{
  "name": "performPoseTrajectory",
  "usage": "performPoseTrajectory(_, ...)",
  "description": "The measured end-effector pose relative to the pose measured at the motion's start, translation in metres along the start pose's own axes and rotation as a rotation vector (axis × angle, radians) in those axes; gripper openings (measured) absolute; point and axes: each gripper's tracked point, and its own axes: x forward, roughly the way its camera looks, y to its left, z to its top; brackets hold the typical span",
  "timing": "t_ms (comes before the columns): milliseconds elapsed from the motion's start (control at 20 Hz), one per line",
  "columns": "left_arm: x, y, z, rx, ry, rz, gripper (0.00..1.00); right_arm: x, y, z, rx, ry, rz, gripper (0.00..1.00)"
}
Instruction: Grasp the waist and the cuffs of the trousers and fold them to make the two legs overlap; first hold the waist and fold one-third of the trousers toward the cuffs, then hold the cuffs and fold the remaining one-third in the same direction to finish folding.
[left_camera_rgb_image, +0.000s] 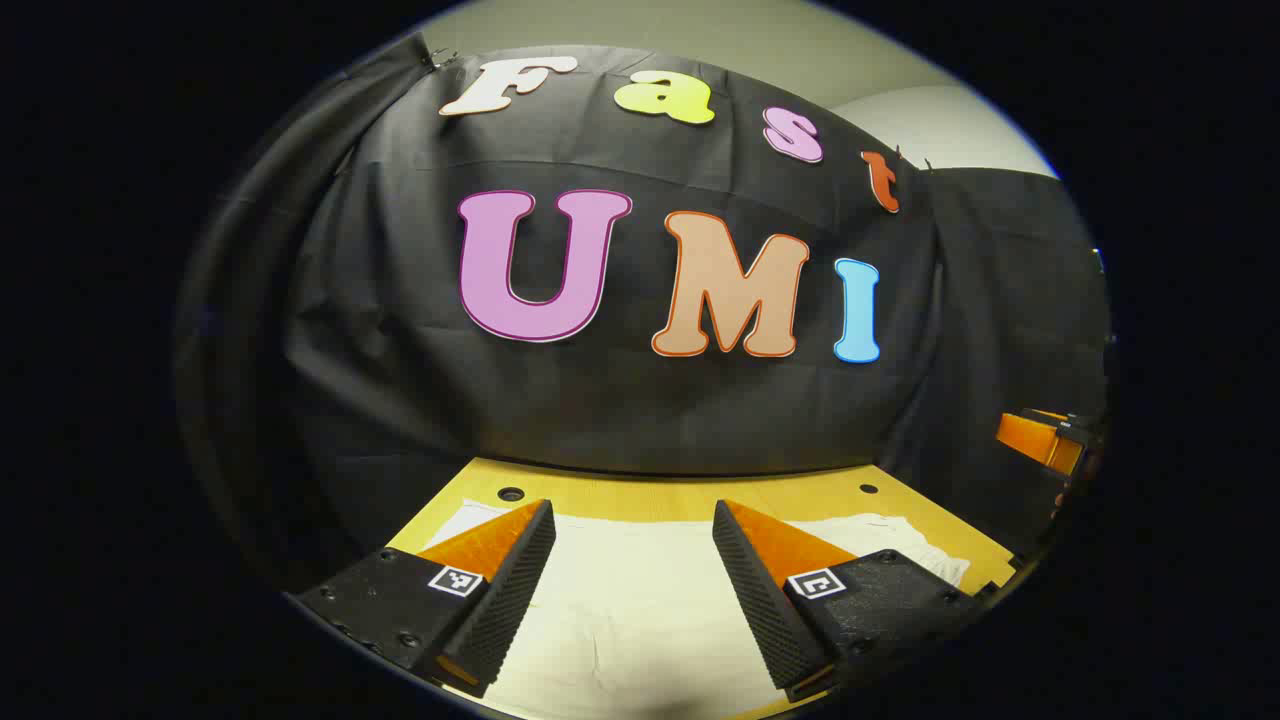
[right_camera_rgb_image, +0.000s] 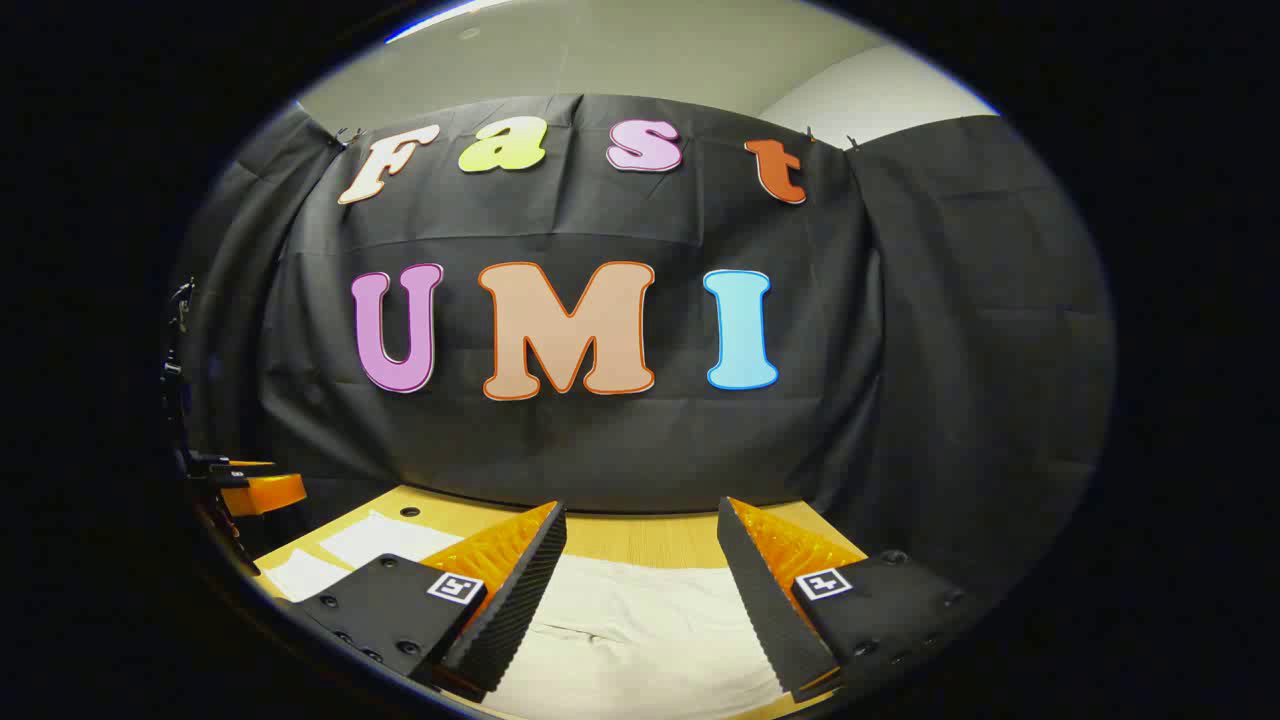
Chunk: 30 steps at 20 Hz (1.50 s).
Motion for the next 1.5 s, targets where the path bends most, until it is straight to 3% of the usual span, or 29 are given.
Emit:
performPoseTrajectory(700,-0.014,0.007,-0.013,-0.009,0.018,0.025,0.94,-0.01,0.013,-0.009,-0.001,0.032,0.037,0.97)
performPoseTrajectory(1050,-0.02,0.01,-0.022,0.037,0.035,0.024,0.94,-0.015,0.019,-0.017,-0.003,0.051,0.055,0.97)
performPoseTrajectory(1300,-0.024,0.009,-0.063,0.122,0.147,-0.077,0.94,-0.019,0.016,-0.03,-0.004,0.082,0.058,0.97)
performPoseTrajectory(1500,-0.038,0.009,-0.106,0.191,0.303,-0.225,0.95,-0.02,0.011,-0.04,0.003,0.102,0.055,0.97)
